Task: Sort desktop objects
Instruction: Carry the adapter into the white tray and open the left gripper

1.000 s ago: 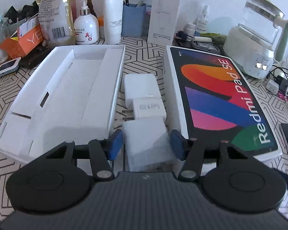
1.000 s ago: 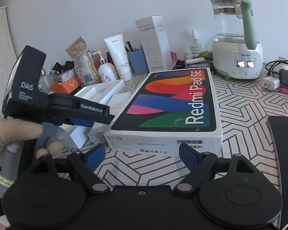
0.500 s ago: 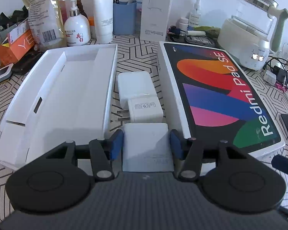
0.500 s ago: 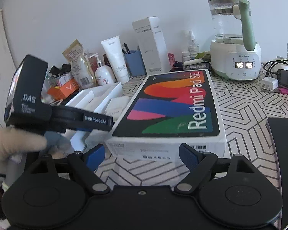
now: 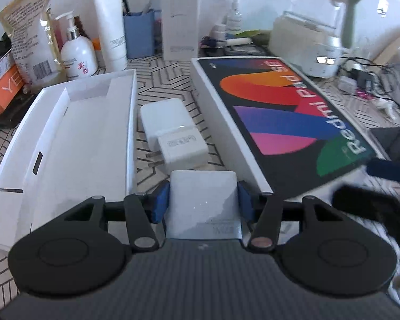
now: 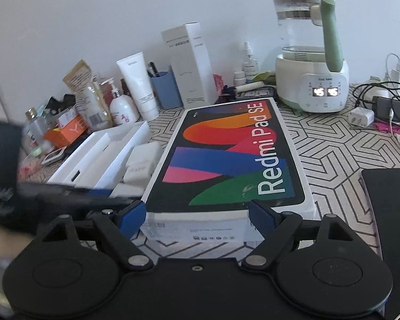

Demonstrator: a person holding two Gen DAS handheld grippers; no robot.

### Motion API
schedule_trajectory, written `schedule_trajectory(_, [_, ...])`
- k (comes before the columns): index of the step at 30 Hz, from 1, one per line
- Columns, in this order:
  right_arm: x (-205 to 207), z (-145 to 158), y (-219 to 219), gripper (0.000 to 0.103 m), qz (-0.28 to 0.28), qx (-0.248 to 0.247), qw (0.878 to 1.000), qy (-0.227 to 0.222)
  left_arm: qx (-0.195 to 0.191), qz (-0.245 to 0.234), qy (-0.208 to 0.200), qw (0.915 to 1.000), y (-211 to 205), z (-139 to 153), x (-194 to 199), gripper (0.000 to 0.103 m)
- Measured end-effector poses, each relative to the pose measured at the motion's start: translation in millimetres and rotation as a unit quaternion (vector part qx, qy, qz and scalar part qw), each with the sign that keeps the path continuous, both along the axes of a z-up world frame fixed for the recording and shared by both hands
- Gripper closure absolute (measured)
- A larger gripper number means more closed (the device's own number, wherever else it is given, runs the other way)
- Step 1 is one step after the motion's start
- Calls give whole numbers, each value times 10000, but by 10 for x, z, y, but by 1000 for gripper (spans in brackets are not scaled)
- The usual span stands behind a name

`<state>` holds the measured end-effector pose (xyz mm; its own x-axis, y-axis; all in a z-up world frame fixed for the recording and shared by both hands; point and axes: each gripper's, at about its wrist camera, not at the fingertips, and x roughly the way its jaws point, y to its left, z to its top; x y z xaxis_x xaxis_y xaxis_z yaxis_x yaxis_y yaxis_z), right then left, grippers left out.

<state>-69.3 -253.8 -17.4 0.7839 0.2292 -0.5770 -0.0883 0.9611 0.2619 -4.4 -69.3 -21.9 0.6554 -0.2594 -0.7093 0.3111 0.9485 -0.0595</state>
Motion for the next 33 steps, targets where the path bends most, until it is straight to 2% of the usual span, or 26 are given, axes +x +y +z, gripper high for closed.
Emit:
schedule_trajectory(3, [3, 34, 49, 15, -29, 21, 10000, -21, -163, -88, -156, 9997, 82, 107, -132, 51])
schedule_trajectory(6, [37, 65, 99, 15, -41, 59, 10000, -22, -144, -90, -525, 9985, 139, 251, -295, 51])
schedule_trajectory(8, [98, 84, 146, 15, -6, 64, 10000, -19, -328, -24, -571, 9978, 229, 351, -341, 51])
schedule_trajectory(12, [281, 130, 245, 14, 183, 142, 9997, 23, -744, 320, -439, 9958, 508, 509, -273, 51])
schedule_trajectory(18, [540, 207, 439, 14, 731, -93, 9972, 115, -769, 1087, -640, 9890, 889, 622, -14, 51])
schedule_trajectory(24, [724, 146, 723, 14, 1111, -485, 9924, 216, -643, 1638, -499, 9831, 1208, 452, 372, 51])
schedule_trajectory(29, [768, 31, 869, 14, 1007, -563, 9924, 434, -642, 1417, -108, 9878, 1276, 232, 585, 51])
schedule_trajectory(33, [754, 2, 987, 14, 693, -756, 9938, 429, -795, 1198, 190, 9894, 1320, 88, 665, 50])
